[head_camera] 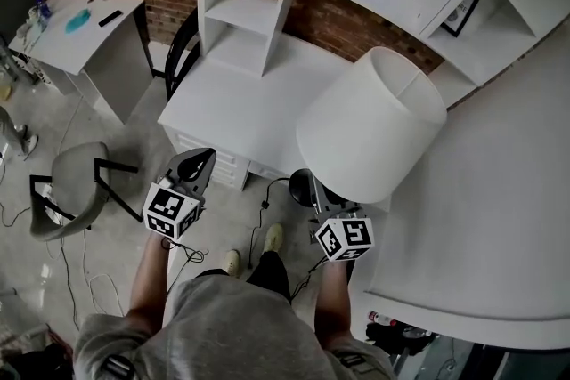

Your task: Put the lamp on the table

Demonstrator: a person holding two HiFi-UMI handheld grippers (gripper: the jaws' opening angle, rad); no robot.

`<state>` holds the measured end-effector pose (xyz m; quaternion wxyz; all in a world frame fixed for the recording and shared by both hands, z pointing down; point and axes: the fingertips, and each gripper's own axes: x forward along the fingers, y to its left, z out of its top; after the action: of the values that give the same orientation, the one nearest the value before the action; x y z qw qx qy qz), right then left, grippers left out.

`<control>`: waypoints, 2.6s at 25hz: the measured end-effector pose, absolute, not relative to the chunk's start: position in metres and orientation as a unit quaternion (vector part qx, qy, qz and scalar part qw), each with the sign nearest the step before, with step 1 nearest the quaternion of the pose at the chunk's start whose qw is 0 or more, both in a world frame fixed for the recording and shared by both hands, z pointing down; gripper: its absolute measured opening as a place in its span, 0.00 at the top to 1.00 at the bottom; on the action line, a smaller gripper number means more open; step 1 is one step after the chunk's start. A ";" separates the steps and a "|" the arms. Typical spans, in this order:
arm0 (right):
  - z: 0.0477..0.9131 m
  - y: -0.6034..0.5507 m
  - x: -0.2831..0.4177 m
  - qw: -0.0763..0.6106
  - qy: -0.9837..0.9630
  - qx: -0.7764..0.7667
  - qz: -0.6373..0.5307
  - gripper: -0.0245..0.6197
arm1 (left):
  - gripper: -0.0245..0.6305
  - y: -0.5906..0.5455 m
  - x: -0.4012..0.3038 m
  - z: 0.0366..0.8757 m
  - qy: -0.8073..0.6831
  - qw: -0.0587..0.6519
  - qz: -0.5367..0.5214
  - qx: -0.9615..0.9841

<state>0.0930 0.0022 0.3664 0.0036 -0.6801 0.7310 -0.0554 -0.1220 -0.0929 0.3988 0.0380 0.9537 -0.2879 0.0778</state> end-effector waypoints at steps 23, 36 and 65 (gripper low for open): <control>0.400 -0.190 0.151 -0.009 0.791 -0.611 -0.029 0.69 | 0.96 -0.231 -0.067 0.431 -0.369 0.048 0.091 0.924; 0.448 -0.261 0.160 -0.007 0.806 -0.592 -0.005 0.69 | 0.96 -0.278 -0.041 0.482 -0.376 0.063 0.104 0.918; 0.576 -0.369 0.225 -0.001 0.789 -0.615 -0.016 0.69 | 0.96 -0.369 0.011 0.585 -0.367 0.071 0.095 0.923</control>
<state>0.2250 -0.3692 0.5755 -0.0010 -0.6148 0.7885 -0.0165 0.0115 -0.3693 0.5849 0.0713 0.9227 -0.3667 0.0949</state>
